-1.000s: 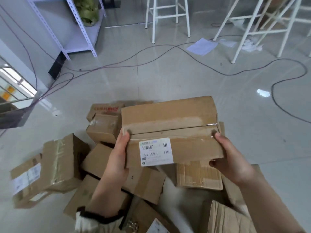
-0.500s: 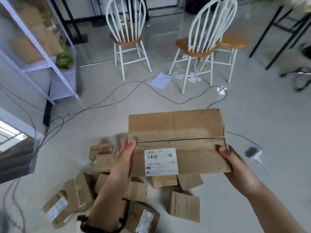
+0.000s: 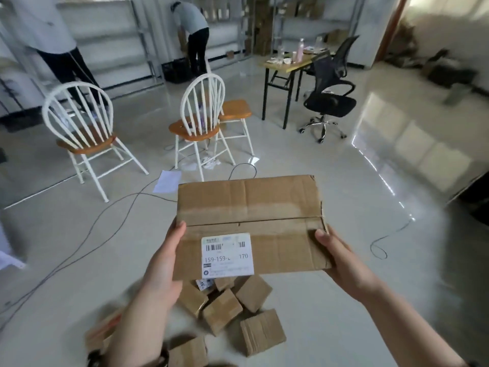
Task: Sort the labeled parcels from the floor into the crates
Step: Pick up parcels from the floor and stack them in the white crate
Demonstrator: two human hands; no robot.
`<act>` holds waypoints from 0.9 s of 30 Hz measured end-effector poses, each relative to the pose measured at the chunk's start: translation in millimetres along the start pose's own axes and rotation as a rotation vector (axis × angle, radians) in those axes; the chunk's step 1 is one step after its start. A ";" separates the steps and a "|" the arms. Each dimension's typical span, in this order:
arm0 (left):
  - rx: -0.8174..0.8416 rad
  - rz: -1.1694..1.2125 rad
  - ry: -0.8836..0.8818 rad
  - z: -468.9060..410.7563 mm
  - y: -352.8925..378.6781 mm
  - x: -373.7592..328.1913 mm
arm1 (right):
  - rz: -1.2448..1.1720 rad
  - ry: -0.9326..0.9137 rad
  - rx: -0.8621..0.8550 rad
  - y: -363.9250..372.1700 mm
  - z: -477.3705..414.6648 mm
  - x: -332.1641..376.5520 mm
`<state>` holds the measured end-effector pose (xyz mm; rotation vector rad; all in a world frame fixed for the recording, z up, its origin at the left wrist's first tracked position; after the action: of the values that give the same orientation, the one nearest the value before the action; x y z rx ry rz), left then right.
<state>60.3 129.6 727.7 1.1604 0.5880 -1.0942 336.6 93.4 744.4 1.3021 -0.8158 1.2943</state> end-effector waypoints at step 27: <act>1.529 -0.552 -0.645 447.0 508.5 423.9 | -0.328 -0.328 -1.649 -72.5 820.2 -130.0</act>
<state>620.4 -439.7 740.0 1.7564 -0.6767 -2.4248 569.7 -707.0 740.6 0.2085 -1.3367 -0.1073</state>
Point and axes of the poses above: each hand's wrist, its own z-axis away from the middle knuckle, its own y-axis out of the palm, x = y × z, the point moved 10 cm from there along -z, towards the middle knuckle, and after that the axes turned 8 degrees about x, right-handed, at the moved point
